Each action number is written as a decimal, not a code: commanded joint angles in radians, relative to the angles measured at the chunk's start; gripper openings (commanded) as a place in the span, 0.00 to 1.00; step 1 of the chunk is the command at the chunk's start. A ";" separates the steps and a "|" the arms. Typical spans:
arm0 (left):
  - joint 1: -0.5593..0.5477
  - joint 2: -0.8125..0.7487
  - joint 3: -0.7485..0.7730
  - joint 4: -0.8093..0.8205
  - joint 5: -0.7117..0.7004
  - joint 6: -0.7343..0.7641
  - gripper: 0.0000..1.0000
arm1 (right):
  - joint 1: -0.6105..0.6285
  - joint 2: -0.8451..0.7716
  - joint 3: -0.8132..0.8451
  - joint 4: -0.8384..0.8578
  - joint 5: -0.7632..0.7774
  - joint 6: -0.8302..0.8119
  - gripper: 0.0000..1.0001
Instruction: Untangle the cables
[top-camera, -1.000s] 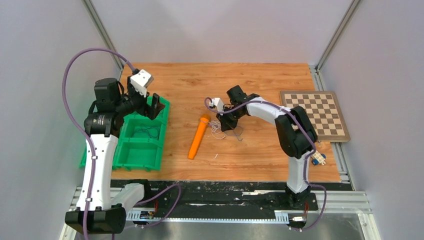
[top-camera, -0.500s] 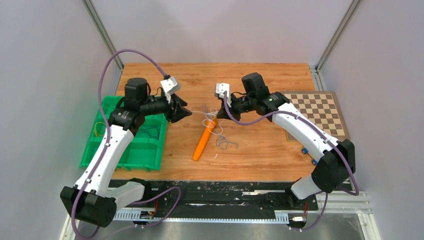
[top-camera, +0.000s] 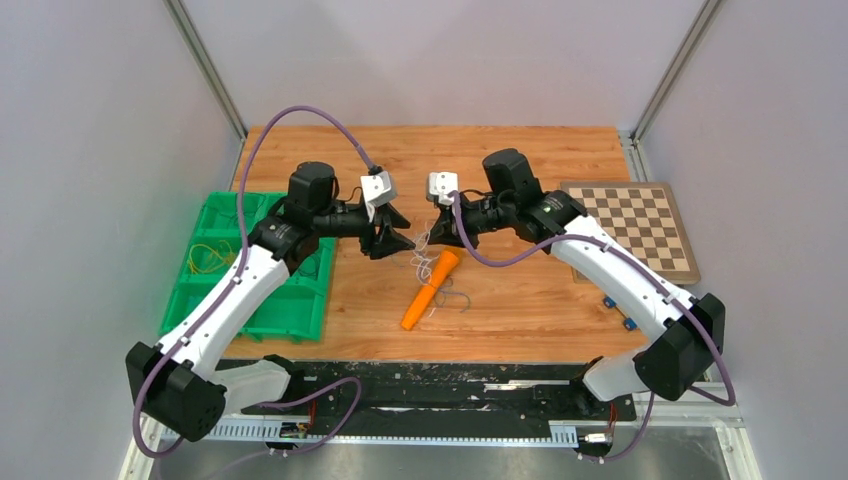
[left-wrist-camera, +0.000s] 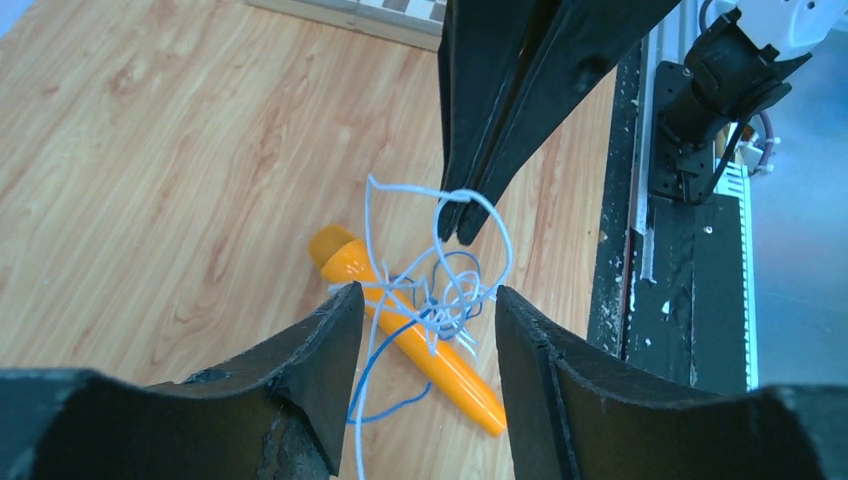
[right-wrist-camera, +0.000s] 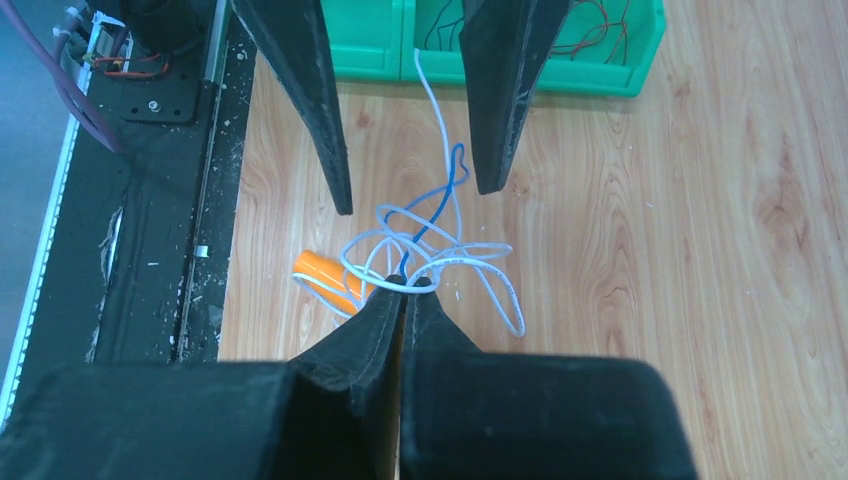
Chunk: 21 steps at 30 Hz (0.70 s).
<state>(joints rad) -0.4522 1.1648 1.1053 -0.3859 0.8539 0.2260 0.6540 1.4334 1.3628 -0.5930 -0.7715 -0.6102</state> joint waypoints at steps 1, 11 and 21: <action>-0.007 0.006 -0.026 0.037 0.019 0.055 0.58 | 0.004 -0.047 0.041 0.012 -0.047 0.023 0.00; -0.008 -0.012 -0.047 0.052 0.011 0.074 0.49 | 0.004 -0.056 0.060 0.014 -0.057 0.039 0.00; -0.077 -0.018 -0.029 0.052 0.001 0.131 0.27 | 0.004 -0.048 0.061 0.015 -0.086 0.034 0.00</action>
<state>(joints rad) -0.5102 1.1549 1.0409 -0.3557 0.8478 0.3195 0.6540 1.4071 1.3827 -0.5930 -0.8085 -0.5701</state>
